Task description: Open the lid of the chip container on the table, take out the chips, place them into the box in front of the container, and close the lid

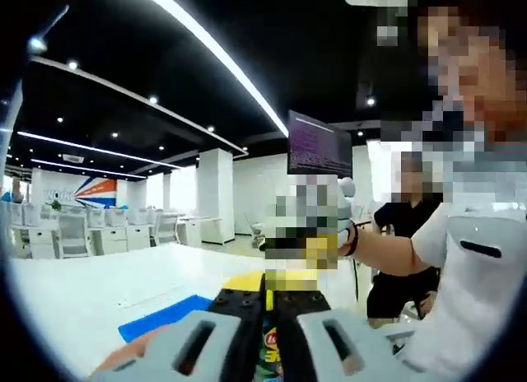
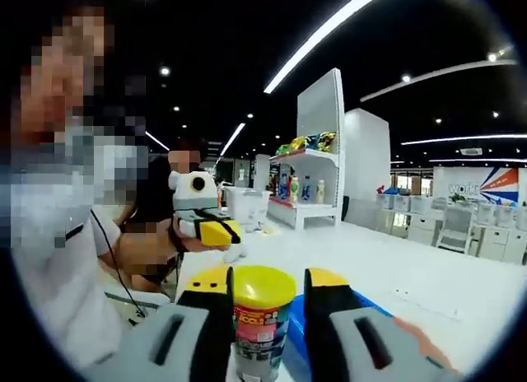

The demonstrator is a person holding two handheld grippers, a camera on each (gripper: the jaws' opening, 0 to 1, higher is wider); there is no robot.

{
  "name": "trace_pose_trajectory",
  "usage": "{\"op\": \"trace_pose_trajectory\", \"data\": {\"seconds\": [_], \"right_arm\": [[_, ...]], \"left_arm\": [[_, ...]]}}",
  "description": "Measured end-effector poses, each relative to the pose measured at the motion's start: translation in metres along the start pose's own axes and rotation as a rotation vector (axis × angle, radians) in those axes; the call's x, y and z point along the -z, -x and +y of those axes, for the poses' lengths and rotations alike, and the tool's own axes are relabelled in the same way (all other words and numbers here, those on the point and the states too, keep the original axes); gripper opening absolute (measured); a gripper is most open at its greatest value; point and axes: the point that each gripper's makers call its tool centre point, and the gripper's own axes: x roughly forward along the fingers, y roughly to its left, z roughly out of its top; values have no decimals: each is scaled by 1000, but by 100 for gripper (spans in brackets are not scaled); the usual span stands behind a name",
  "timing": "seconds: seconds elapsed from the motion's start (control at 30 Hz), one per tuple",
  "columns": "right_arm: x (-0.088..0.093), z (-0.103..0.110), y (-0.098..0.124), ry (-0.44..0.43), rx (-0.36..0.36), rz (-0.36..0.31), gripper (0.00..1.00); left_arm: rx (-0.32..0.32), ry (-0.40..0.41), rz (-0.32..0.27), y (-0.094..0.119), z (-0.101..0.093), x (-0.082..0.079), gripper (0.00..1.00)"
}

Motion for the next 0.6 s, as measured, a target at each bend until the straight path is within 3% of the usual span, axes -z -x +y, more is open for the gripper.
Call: {"op": "trace_pose_trajectory", "data": {"seconds": [0.17, 0.3, 0.37, 0.6], "right_arm": [[-3, 0, -2, 38, -4, 1, 26], [-4, 1, -5, 42, -7, 4, 21], [-2, 3, -8, 27, -19, 11, 20], [3, 7, -14, 17, -28, 26, 7]], "left_arm": [[22, -9, 28, -9, 3, -1, 2], [30, 11, 75, -17, 7, 8, 2], [78, 53, 110, -19, -2, 14, 2], [62, 45, 114, -22, 3, 13, 2]]}}
